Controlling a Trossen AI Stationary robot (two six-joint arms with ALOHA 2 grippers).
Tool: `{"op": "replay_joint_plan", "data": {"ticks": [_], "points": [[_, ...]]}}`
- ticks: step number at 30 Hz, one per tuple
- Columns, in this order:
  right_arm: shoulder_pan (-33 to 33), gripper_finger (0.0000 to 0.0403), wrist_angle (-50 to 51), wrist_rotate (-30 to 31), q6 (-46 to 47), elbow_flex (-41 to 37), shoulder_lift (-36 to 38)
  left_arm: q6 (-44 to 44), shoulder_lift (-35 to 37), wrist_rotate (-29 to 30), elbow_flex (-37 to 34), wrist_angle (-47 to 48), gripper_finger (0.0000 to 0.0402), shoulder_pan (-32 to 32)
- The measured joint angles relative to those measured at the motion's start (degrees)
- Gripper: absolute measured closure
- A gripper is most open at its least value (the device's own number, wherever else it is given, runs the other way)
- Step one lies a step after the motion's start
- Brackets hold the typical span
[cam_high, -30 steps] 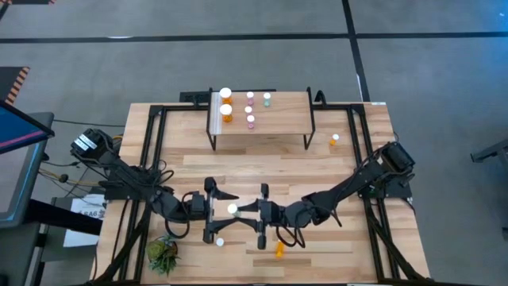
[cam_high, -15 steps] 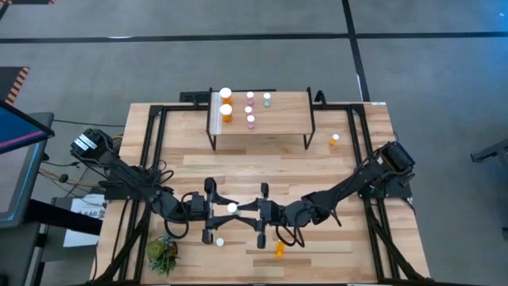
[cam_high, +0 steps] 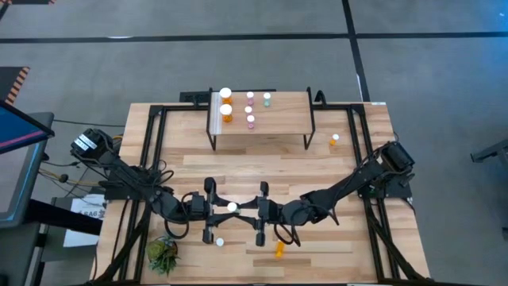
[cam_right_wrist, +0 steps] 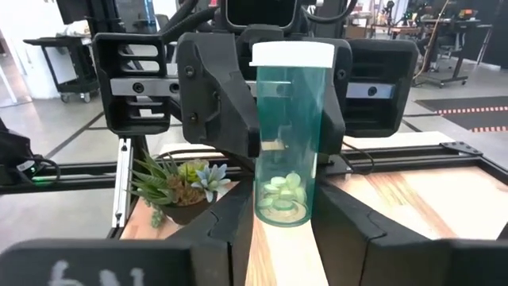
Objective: Pick and place medicine bottles onto shelf by color
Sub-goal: Put the blue pill bottle on the shelf aligned with the other blue pill bottle
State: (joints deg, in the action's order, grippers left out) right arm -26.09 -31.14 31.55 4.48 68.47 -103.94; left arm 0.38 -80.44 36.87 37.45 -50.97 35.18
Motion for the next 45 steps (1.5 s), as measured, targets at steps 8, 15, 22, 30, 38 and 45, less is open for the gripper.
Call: {"op": "replay_joint_plan", "data": {"ticks": [8,15,22,30,38,45], "points": [[0.0,0.0226,-0.5,0.0,0.0,0.0,0.0,0.0,0.0,1.0,0.0,0.5,0.0312,0.0],[0.0,0.0207,3.5,0.0,0.3,0.0,0.8,-0.5,0.6,2.8,0.0,4.1,0.0312,0.2],[0.4,0.0180,15.7,0.0,5.8,0.0,4.8,-7.9,4.9,7.6,0.0,18.6,0.0312,0.5],[3.0,0.0168,16.8,-2.1,7.1,0.0,7.0,-15.1,5.1,7.3,0.0,27.3,0.0312,-1.1],[5.5,0.0136,16.8,-7.9,7.1,0.0,6.5,-15.1,5.1,5.7,0.0,27.4,0.0312,-1.1],[7.2,0.0094,14.9,-10.6,7.4,0.0,6.5,-15.1,5.1,5.6,0.0,27.4,0.0312,-1.2]]}}
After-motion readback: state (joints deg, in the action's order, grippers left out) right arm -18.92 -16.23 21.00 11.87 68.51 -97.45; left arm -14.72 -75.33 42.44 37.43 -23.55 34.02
